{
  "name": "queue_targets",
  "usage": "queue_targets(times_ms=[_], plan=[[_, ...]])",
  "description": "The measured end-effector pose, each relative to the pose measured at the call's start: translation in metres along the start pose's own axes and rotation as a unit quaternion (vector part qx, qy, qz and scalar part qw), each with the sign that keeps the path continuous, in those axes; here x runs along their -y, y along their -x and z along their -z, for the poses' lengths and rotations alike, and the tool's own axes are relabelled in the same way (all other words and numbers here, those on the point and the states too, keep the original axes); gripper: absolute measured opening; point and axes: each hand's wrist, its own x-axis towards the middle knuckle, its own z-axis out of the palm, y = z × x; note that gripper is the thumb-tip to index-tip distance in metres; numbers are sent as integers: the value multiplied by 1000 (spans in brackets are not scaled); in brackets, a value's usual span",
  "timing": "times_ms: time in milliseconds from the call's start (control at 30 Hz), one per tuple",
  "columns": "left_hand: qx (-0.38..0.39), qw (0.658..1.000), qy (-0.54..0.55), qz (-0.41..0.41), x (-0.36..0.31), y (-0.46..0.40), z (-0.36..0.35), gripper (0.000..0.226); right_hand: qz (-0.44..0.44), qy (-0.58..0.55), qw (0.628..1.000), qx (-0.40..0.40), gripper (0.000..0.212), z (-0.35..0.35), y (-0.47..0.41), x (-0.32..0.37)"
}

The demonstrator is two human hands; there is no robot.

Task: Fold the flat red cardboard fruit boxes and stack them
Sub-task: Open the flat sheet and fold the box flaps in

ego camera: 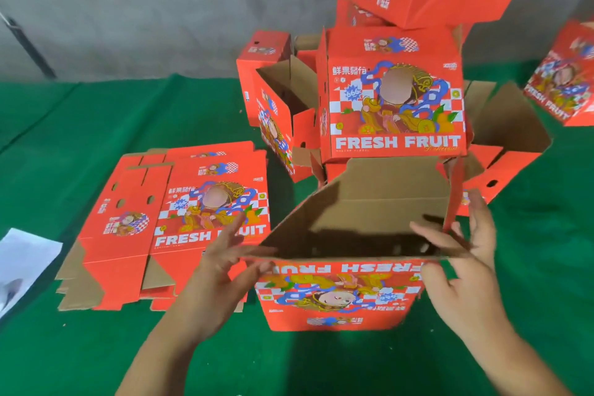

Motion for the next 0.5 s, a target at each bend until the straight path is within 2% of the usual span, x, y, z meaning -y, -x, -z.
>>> queue_targets(times_ms=[67, 133, 200, 300, 433, 500], plan=[[95, 995, -35, 25, -3, 0, 11, 34, -30, 43, 999, 1, 49, -1, 5, -3], [154, 985, -79, 26, -7, -3, 15, 49, -76, 62, 995, 26, 48, 1, 9, -6], [156, 981, -110, 27, -11, -8, 11, 69, -104, 49, 992, 56, 45, 6, 11, -7], [130, 985, -75, 81, -18, -7, 3, 66, -155, 52, 982, 98, 48, 11, 8, -4], [113, 984, -37, 133, -23, 10, -2, 64, -132, 56, 985, 92, 18, 19, 5, 0], [112, 984, -17, 141, -28, 18, -6, 68, -106, 42, 990, 77, 37, 25, 7, -6]])
